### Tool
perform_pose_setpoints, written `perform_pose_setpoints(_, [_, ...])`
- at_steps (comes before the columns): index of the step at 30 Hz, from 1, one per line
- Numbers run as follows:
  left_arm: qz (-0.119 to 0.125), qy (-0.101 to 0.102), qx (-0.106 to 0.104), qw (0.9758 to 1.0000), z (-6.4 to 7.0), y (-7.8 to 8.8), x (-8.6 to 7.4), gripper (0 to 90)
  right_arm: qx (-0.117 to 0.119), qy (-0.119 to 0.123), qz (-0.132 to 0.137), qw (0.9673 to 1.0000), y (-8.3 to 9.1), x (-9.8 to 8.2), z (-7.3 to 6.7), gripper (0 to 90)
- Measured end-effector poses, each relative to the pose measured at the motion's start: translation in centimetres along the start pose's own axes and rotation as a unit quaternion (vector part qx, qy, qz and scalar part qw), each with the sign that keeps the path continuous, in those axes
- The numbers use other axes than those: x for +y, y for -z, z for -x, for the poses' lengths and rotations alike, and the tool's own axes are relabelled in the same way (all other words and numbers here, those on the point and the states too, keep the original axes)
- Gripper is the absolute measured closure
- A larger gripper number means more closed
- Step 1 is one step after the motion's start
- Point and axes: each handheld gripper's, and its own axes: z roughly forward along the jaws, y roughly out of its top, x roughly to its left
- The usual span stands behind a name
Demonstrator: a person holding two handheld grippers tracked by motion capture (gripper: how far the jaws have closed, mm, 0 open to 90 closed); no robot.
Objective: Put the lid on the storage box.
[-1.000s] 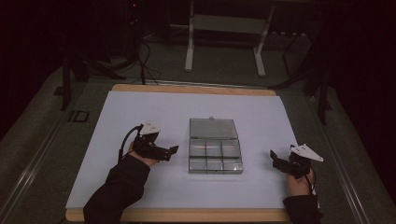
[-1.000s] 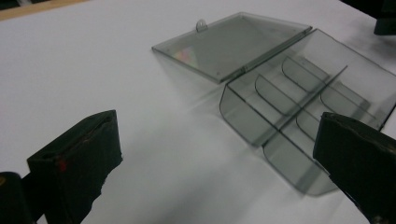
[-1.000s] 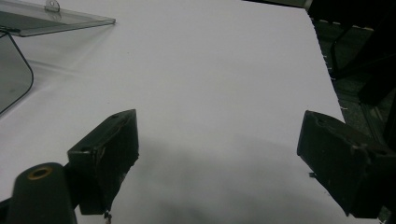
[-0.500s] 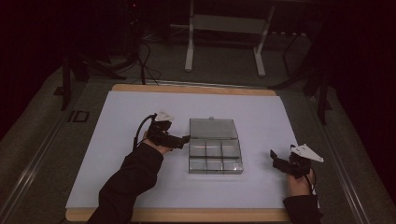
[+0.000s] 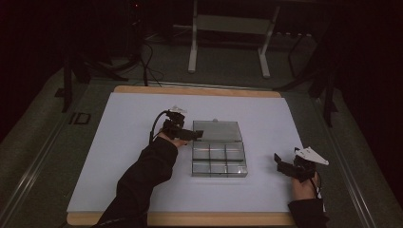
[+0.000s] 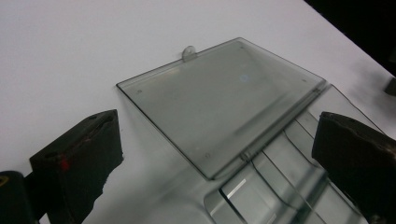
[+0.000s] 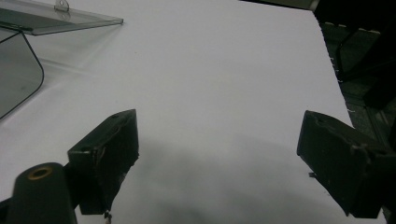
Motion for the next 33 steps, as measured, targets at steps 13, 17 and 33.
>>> perform_pose_setpoints(13, [-0.028, 0.052, -0.007, 0.9982, -1.2, -3.5, -0.1, 26.3, 0.001, -0.003, 0.0, 1.0, 0.0, 0.0, 0.0, 12.9])
perform_pose_setpoints(17, [-0.034, 0.075, -0.023, 0.9964, -1.7, -4.0, -0.4, 32.0, 0.001, 0.0, 0.0, 1.0, -0.1, 0.0, 0.0, 12.9])
perform_pose_setpoints(33, [-0.051, 0.131, -0.099, 0.9852, -3.6, -4.7, -1.6, 44.3, 0.001, 0.001, -0.003, 1.0, -0.1, 0.0, -0.1, 13.5])
